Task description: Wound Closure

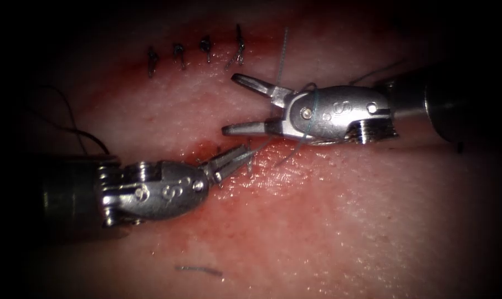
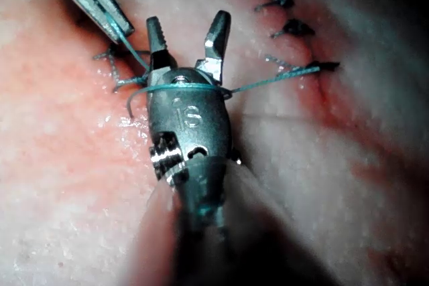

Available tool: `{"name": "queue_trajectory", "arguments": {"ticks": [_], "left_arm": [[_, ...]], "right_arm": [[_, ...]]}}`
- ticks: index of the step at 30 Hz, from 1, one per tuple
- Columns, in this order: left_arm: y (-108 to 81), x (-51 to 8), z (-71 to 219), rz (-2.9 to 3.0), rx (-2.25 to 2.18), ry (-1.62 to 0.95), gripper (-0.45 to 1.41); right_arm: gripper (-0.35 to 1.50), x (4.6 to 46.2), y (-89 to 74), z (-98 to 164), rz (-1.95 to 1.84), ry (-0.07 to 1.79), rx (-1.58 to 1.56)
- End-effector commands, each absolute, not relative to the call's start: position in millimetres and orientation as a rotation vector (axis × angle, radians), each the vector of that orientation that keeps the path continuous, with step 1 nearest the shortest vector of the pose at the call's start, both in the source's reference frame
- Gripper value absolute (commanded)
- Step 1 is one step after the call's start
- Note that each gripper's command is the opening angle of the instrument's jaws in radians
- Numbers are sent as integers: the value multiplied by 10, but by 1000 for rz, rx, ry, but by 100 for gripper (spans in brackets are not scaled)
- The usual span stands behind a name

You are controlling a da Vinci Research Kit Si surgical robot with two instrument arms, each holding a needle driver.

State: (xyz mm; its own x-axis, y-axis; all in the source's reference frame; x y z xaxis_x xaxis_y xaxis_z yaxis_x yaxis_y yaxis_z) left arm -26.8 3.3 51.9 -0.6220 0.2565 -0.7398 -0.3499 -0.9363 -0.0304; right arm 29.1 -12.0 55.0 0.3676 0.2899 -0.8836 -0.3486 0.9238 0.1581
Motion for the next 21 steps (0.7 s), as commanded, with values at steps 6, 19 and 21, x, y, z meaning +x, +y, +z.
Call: {"name": "queue_trajectory", "arguments": {"ticks": [6, 19, 21], "left_arm": [[50, -264, 503, 2570, -1138, 194, -45], [90, -262, 519, 2647, -1113, 233, -45], [94, -265, 529, 2668, -1129, 194, -45]], "right_arm": [[106, 295, -136, 575, 302, 1091, 43], [27, 298, -155, 582, 193, 1178, 263], [19, 298, -156, 581, 188, 1201, 301]]}}
